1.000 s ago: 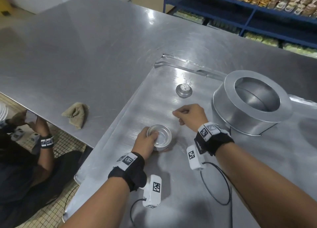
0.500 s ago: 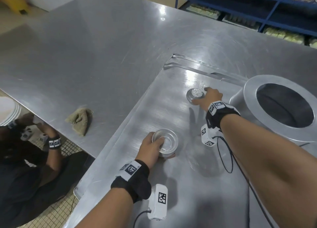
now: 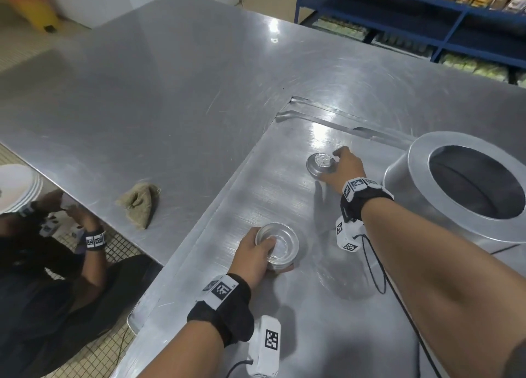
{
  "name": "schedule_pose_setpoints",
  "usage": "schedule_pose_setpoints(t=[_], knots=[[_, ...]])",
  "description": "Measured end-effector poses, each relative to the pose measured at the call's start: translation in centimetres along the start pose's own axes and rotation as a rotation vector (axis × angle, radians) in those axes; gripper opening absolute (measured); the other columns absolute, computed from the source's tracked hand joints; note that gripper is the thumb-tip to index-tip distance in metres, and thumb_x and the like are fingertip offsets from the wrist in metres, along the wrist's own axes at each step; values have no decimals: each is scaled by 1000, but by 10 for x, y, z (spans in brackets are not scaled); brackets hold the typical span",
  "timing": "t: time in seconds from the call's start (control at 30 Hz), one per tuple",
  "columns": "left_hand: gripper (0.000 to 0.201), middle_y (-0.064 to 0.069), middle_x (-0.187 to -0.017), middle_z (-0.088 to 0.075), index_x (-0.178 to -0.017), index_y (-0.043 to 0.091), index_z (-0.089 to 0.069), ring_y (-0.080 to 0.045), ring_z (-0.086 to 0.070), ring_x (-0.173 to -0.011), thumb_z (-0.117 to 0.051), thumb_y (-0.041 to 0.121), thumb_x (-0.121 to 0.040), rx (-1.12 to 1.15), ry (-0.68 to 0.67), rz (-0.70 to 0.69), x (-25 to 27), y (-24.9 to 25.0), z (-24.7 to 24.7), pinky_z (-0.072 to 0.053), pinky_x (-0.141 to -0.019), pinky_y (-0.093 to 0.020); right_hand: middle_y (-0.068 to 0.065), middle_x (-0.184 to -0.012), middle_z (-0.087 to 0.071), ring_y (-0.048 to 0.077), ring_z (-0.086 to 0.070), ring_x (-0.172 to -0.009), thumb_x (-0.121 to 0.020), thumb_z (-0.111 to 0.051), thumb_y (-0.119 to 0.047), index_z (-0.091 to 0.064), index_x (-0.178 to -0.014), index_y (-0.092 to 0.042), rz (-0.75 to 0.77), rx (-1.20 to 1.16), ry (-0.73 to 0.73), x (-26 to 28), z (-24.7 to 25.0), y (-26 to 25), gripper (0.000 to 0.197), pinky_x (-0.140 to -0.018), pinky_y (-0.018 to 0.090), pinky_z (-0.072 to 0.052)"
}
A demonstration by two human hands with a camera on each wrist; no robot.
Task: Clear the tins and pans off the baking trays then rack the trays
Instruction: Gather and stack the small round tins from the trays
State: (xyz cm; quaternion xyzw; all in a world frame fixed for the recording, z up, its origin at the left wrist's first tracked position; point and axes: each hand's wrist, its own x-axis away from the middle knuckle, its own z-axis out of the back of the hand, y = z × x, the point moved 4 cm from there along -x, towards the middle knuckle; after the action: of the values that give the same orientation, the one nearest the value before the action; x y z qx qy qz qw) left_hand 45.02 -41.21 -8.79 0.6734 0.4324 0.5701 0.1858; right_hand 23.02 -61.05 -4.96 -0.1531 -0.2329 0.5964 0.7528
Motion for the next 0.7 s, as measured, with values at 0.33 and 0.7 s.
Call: schedule_pose_setpoints(t=[0.33, 0.7], knots=[[7, -23, -100, -57, -89, 8, -64, -47, -59, -93, -62, 2, -85, 23, 2, -11, 6, 1, 12, -54, -73, -68, 13, -117, -57, 32, -55, -113, -69, -86, -30, -47, -123, -10, 23, 98, -24, -3, -9, -14, 69, -88, 41, -52], [26, -10, -92, -69, -90, 21, -68, -36, -66, -95, -65, 30, -66, -217, 19, -78, 19, 1, 14, -54, -88, -58, 4, -119, -48, 23, -59, -104, -59, -86, -41, -50, -123, -34, 152, -232, 62, 88, 22, -36, 73, -93, 37, -51]])
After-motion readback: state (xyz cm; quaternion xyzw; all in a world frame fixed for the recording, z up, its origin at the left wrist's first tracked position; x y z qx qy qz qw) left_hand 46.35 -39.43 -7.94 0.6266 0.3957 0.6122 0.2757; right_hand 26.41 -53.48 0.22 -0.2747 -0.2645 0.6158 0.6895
